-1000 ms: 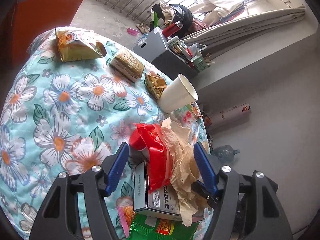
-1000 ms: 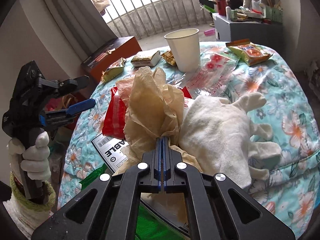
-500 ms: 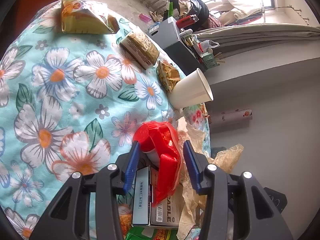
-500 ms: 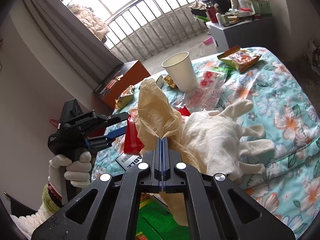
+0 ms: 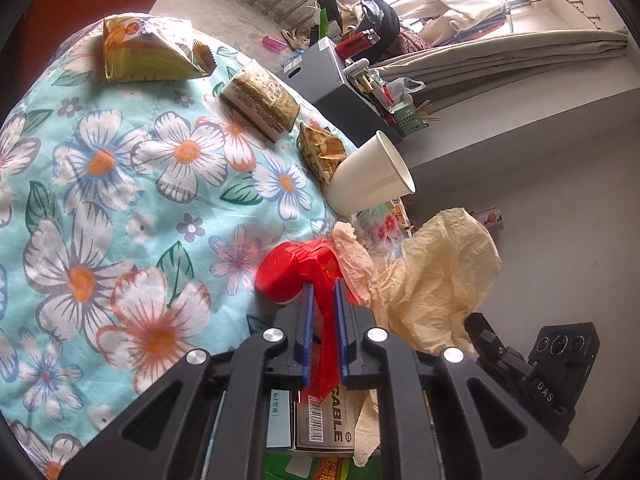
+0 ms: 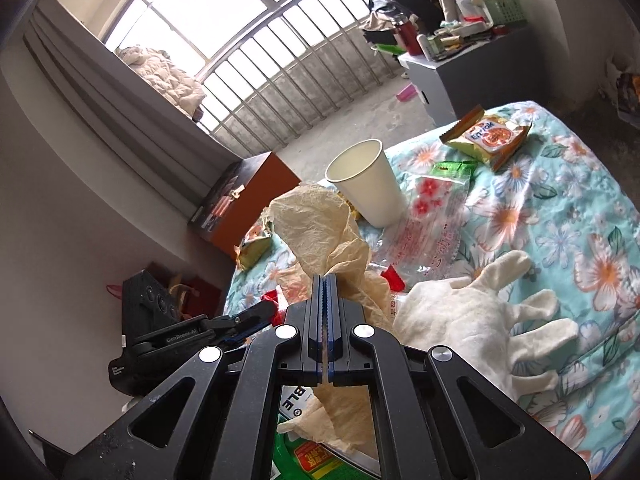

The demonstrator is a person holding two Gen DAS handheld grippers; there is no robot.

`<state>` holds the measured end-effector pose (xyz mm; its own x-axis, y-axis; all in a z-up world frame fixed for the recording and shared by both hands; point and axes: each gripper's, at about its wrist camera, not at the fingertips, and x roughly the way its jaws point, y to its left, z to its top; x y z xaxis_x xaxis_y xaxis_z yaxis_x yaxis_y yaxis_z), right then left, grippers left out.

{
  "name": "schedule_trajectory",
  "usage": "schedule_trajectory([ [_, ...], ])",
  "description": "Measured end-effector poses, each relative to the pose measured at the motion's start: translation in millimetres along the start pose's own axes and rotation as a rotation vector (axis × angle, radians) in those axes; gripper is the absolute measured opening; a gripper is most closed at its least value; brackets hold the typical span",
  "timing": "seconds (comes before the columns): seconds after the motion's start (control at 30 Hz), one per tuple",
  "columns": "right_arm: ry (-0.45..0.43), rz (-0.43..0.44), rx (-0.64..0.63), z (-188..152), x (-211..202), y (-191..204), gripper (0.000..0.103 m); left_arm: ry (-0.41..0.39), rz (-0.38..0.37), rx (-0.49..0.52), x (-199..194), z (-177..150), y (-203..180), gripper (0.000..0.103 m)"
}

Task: Collect trash
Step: 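Grasp the red plastic bag with the left tool while the right tool holds the paper, then lift the paper and red bag and carry both toward the blue wastebasket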

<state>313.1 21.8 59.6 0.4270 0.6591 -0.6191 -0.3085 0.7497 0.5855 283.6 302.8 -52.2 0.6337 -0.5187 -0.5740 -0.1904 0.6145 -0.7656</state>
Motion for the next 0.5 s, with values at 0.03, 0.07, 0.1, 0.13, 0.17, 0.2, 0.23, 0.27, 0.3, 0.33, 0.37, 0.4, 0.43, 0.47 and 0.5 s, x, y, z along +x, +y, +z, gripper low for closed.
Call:
schedule_trajectory([
  [0.03,0.03,-0.019,-0.011,-2.4,7.2,1.1,0.007,0.0,0.0,0.002,-1.3,-0.3,0.0,0.009],
  [0.07,0.052,-0.044,-0.032,-5.1,13.1,3.2,0.021,-0.002,0.0,0.005,-2.3,-0.6,-0.3,0.009],
  [0.1,0.072,-0.068,-0.063,-7.8,18.0,6.3,0.029,-0.003,0.0,0.008,-3.1,-0.9,-0.6,0.009],
  [0.13,0.087,-0.089,-0.094,-11.6,20.9,9.0,0.043,-0.005,0.0,0.012,-3.9,-1.2,-1.0,0.009],
  [0.17,0.097,-0.105,-0.126,-15.5,22.8,12.5,0.05,-0.006,0.001,0.015,-4.3,-1.2,-1.4,0.009],
  [0.2,0.107,-0.118,-0.162,-20.3,24.0,16.8,0.052,-0.008,0.001,0.017,-5.1,-1.1,-1.5,0.009],
  [0.23,0.119,-0.132,-0.2,-23.8,26.2,21.4,0.059,-0.007,0.0,0.018,-5.6,-1.0,-1.6,0.009],
  [0.27,0.133,-0.151,-0.242,-27.3,29.2,26.6,0.065,-0.006,0.0,0.018,-5.9,-0.8,-1.7,0.009],
  [0.3,0.143,-0.179,-0.29,-31.1,32.3,32.4,0.066,-0.006,0.002,0.018,-6.4,-0.7,-1.8,0.009],
  [0.33,0.15,-0.217,-0.343,-35.0,35.4,37.9,0.067,-0.006,0.001,0.02,-7.2,-0.7,-1.9,0.009],
  [0.37,0.157,-0.258,-0.399,-38.8,39.9,43.9,0.069,-0.006,0.0,0.022,-7.4,-0.7,-2.6,0.009],
  [0.4,0.165,-0.291,-0.455,-43.2,44.2,49.8,0.071,-0.006,-0.001,0.023,-7.9,-0.7,-3.2,0.009],
  [0.43,0.169,-0.32,-0.504,-47.6,48.1,54.0,0.071,-0.006,-0.003,0.024,-8.4,-0.9,-3.9,0.009],
  [0.47,0.169,-0.351,-0.539,-50.8,51.5,56.0,0.071,-0.007,-0.004,0.026,-9.3,-0.9,-4.8,0.009],
  [0.5,0.168,-0.383,-0.562,-53.4,54.4,57.7,0.071,-0.009,-0.005,0.028,-10.2,-0.9,-5.7,0.009],
])
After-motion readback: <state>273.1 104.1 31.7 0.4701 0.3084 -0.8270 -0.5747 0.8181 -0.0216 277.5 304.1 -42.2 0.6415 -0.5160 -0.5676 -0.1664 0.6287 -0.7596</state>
